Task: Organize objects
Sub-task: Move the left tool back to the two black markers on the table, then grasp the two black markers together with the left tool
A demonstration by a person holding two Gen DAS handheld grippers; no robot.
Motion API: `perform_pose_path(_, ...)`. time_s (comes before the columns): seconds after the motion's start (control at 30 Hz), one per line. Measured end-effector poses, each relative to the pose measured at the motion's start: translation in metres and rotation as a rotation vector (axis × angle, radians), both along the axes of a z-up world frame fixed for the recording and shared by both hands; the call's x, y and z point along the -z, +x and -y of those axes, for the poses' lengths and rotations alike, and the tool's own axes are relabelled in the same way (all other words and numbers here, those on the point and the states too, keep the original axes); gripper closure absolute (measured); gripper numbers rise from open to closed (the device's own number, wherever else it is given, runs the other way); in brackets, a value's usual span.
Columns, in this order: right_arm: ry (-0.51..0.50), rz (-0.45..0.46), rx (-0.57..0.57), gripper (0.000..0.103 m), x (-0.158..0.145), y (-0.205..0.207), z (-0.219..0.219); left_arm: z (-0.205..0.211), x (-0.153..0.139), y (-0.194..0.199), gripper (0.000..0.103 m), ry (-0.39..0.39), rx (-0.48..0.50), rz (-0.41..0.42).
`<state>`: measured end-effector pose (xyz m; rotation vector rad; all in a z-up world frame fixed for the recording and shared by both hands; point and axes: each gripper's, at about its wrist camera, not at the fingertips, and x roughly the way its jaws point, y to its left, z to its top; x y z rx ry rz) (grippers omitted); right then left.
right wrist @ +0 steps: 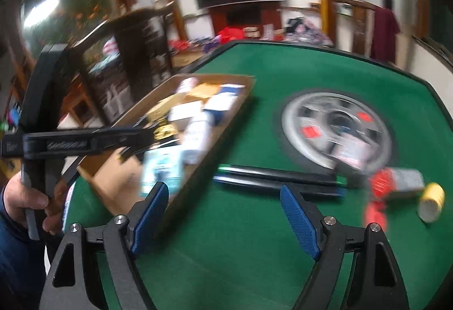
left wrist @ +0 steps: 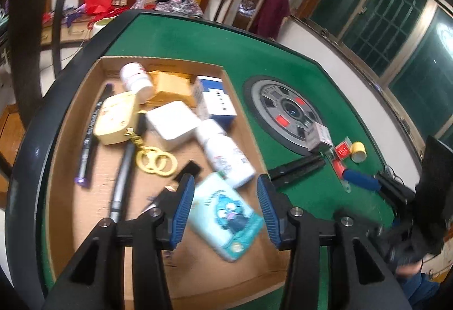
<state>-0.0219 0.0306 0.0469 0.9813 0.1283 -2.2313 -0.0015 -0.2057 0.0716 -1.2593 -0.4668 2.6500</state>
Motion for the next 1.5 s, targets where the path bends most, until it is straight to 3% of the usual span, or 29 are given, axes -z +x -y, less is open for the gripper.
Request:
perform_pose_path(0.23,-0.134,0.12,0.232,0.016,0.014,-0.042,-0.102,-0.068,-0.003,-0.031,0.047,-0.059,0.167,0.022)
perform_pose_path(0.37,-0.197,0.19,0.287,0.016,0.019,-0.054,-0.127,-0.106,0.011,-0.063,0.045,-0.1,0.222,0.082)
perform_pose_path(0.53,-0.213,0.17,0.279,0.016,0.013,-0.052,-0.133,-0.131,0.03,-0.094,0.045,-0.157,0.23,0.153)
perform_pose_path(0.7,-0.221,0.196,0.276,0.016,0.016,-0.054,-0.136,-0.136,0.037,-0.093,0.045,-0.182,0.226,0.166)
perform_pose_path(0.93,-0.242,0.19,0.285,0.016,0.015,-0.05,-0.142,-0.165,0.041,-0.056,0.045,-0.057,0.365,0.189)
perform_pose_path(1.07,-0.24,0.2,0.295,0.016,0.018,-0.05,-0.143,-0.162,0.035,-0.053,0.045,-0.057,0.317,0.154)
perform_pose_path(1.17,-0.239,0.197,0.298,0.016,0.018,-0.049,-0.144,-0.153,0.033,-0.059,0.058,-0.047,0.28,0.156)
perform_pose_path(1.23,-0.238,0.198,0.297,0.016,0.018,-0.051,-0.144,-0.153,0.035,-0.065,0.06,-0.05,0.278,0.163)
perform_pose_path(1.43,-0.214,0.19,0.293,0.016,0.019,-0.049,-0.141,-0.168,0.039,-0.071,0.059,-0.158,0.287,0.155)
perform_pose_path(1.5,-0.195,0.186,0.299,0.016,0.02,-0.05,-0.14,-0.169,0.036,-0.068,0.064,-0.208,0.264,0.126)
